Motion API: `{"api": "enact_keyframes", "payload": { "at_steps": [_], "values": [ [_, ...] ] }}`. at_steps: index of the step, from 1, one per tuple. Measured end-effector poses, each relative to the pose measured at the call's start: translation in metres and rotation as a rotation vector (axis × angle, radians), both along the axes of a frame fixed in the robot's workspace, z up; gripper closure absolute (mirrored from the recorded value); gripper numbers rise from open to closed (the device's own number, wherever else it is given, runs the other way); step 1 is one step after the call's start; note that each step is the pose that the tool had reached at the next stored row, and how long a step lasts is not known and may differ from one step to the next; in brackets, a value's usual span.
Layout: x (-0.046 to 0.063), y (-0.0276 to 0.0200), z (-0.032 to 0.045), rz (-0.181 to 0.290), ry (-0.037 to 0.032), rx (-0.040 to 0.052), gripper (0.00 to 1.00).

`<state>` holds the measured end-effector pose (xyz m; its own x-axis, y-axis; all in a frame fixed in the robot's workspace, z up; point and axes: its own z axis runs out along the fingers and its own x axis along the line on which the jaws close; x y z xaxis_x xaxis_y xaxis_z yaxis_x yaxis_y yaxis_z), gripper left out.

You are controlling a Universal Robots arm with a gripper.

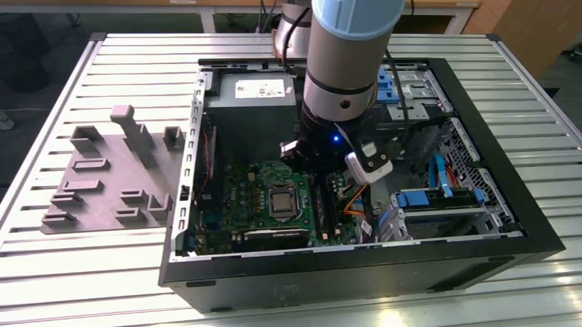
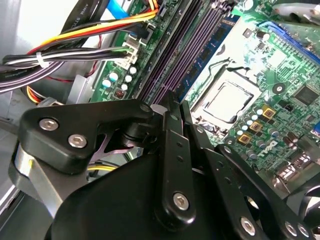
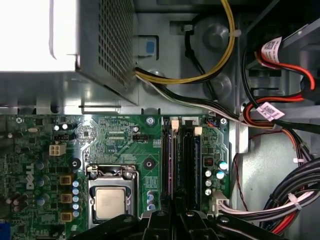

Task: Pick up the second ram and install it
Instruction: 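Insert the second ram into the second slot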

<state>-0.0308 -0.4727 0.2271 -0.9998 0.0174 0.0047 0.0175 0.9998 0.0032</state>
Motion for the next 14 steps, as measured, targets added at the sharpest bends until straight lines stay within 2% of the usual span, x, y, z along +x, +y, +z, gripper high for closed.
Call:
{"api": "enact_keyframes", "payload": {
  "at_steps": [3, 14],
  "values": [
    [0.0000, -0.0013, -0.0013, 0.000, -0.0001, 0.0002, 0.86],
    [0.0001, -0.0015, -0.0028, -0.001, -0.0001, 0.0001, 0.86]
  ]
}}
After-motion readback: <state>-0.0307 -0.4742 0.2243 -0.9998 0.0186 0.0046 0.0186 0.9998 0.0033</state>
